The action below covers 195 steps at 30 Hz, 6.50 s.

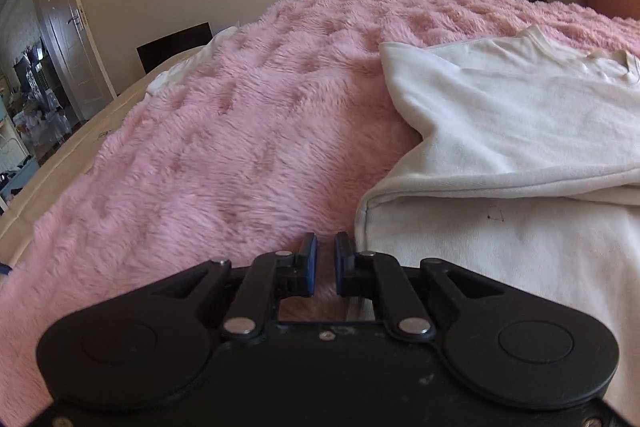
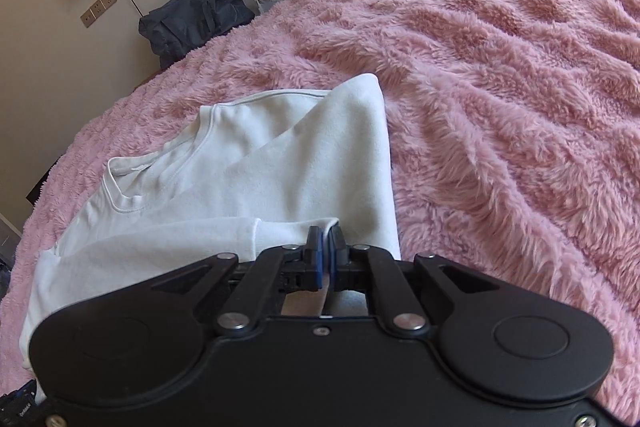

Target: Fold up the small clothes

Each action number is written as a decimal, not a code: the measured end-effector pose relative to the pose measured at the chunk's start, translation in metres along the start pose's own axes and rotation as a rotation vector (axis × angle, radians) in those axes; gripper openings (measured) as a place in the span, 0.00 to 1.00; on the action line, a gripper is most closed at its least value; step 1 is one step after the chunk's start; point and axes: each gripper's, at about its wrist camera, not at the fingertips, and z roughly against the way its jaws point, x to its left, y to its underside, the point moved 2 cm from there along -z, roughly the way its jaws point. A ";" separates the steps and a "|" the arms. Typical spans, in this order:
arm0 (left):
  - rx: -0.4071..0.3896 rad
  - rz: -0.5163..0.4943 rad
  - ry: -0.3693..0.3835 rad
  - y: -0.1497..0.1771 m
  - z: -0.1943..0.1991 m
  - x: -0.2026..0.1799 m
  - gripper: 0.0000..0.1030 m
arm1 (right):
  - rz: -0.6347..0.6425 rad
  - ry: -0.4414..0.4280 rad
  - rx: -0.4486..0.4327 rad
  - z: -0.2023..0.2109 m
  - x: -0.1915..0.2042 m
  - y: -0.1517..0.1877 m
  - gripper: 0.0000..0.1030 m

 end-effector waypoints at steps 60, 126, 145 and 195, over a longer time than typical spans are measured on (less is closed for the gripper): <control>-0.016 0.202 0.368 -0.056 -0.011 -0.033 0.29 | 0.189 -0.104 0.099 0.039 0.015 0.031 0.07; 0.240 0.043 0.459 0.071 0.215 0.069 0.45 | 0.264 -0.035 0.217 0.272 -0.018 0.121 0.32; 0.563 0.162 0.404 0.122 0.177 0.099 0.41 | 0.240 0.088 0.455 0.275 -0.052 0.177 0.49; 0.257 0.225 0.705 -0.108 0.116 0.076 0.01 | 0.015 -0.158 0.080 0.233 -0.017 -0.009 0.09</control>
